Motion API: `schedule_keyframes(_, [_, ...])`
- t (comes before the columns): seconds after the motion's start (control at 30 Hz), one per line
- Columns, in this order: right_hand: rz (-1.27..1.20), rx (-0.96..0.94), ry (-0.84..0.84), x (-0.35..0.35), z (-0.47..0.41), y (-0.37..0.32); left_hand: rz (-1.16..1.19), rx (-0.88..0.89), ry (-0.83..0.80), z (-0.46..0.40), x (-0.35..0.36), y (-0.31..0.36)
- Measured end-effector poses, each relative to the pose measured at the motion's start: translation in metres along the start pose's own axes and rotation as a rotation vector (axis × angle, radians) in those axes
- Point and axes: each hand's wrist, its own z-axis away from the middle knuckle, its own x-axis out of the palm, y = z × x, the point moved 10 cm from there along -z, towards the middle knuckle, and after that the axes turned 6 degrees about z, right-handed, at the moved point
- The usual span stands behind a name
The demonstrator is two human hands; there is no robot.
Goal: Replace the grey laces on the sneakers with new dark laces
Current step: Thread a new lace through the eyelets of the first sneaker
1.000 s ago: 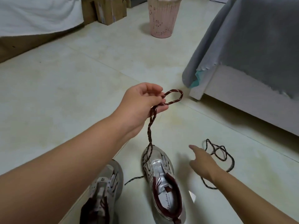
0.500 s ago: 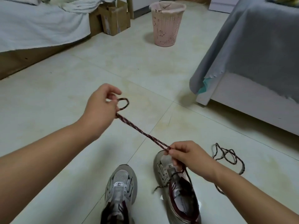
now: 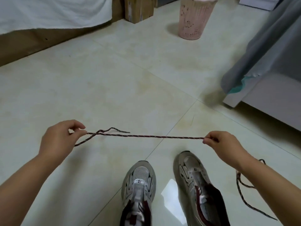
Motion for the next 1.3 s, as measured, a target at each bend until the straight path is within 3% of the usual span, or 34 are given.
schedule_keyframes(0.13, [-0.179, 0.086, 0.014, 0.008, -0.014, 0.001, -0.076, -0.11, 0.057, 0.001, 0.003, -0.033])
schedule_keyframes(0.2, [-0.378, 0.139, -0.068, 0.025, -0.013, -0.004, -0.119, -0.158, 0.045, 0.003, 0.012, -0.041])
schedule_keyframes(0.33, [-0.796, 0.16, -0.34, 0.069, 0.003, -0.044, -0.306, 0.023, -0.117, 0.015, 0.06, -0.012])
schedule_keyframes(0.4, [-0.764, 0.093, -0.436, 0.085, 0.014, -0.07, -0.153, 0.218, -0.25, 0.033, 0.089, 0.029])
schedule_keyframes(0.47, [-0.668, 0.004, -0.495, 0.098, 0.024, -0.093, 0.089, 0.344, -0.484, 0.061, 0.118, 0.072])
schedule_keyframes(0.53, [-0.586, -0.087, -0.52, 0.107, 0.029, -0.111, 0.235, 0.324, -0.714, 0.083, 0.141, 0.095])
schedule_keyframes(0.6, [-0.546, -0.146, -0.529, 0.113, 0.031, -0.12, 0.304, 0.259, -0.806, 0.087, 0.148, 0.101])
schedule_keyframes(0.77, [-0.282, -0.202, -0.521, 0.122, 0.033, -0.108, -0.107, 0.386, -0.679, 0.069, 0.14, 0.086])
schedule_keyframes(0.9, [0.078, -0.304, -0.583, 0.142, 0.044, -0.096, -0.038, 0.333, -0.493, 0.064, 0.128, 0.077])
schedule_keyframes(1.03, [0.141, -0.309, -0.594, 0.151, 0.047, -0.088, 0.065, 0.239, -0.376, 0.065, 0.132, 0.065])
schedule_keyframes(1.1, [0.047, -0.226, -0.552, 0.153, 0.043, -0.081, 0.041, 0.19, -0.331, 0.072, 0.139, 0.054])
schedule_keyframes(1.17, [-0.234, -0.041, -0.532, 0.159, 0.04, -0.065, -0.003, 0.144, -0.342, 0.085, 0.15, 0.041])
schedule_keyframes(1.3, [-0.574, 0.144, -0.548, 0.175, 0.047, -0.05, -0.175, 0.137, -0.479, 0.127, 0.18, 0.019])
